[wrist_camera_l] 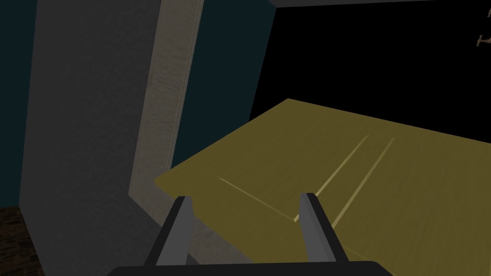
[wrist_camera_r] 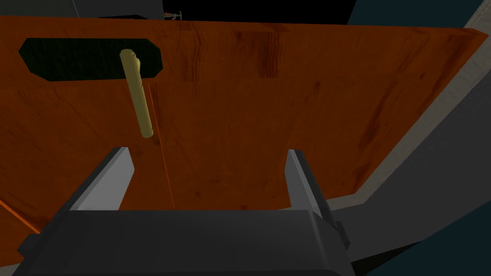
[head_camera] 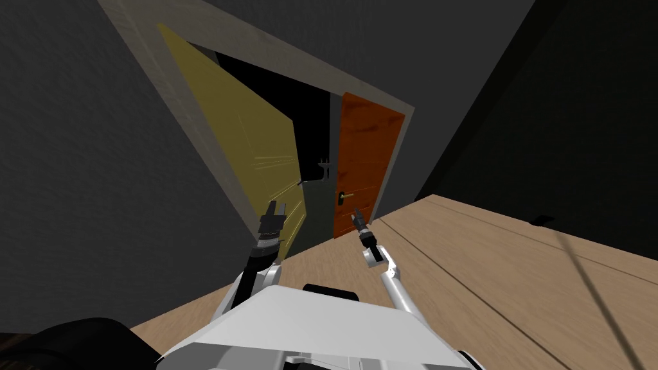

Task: Push the door open

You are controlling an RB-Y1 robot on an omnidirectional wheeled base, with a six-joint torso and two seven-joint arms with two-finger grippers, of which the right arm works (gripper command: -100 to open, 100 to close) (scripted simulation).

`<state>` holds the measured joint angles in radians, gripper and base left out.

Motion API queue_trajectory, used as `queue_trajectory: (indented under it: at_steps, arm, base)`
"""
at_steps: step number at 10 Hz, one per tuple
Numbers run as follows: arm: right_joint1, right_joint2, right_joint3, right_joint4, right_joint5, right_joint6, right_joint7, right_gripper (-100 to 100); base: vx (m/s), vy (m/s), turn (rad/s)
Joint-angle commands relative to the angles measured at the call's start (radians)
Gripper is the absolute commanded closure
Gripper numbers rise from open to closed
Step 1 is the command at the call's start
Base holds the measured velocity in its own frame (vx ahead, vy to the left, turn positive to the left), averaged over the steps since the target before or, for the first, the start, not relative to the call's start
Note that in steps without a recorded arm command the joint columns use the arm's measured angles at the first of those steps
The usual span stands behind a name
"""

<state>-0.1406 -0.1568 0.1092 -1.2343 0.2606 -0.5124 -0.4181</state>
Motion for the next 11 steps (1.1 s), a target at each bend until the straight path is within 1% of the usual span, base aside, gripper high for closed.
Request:
queue_trajectory:
  at_steps: [1,3,8,9,11]
  arm:
    - [-0.034,-0.001,0.004,0.05,0.011,-0.003,-0.016,-100]
    - [-0.068,-0.007,0.009,0.114,0.024,-0.009,-0.037,-100]
    - [-0.146,-0.019,0.022,0.25,0.053,-0.023,-0.084,-100]
    - [-0.146,-0.019,0.022,0.25,0.053,-0.023,-0.084,-100]
    - [-0.173,-0.023,0.026,0.297,0.062,-0.028,-0.1,-100]
  base:
    - [0.09,-0.074,0.034]
    - [0.089,-0.06,0.046]
    - [0.087,-0.073,0.036]
    - [0.05,-0.054,0.021]
    - [0.054,-0.042,0.025]
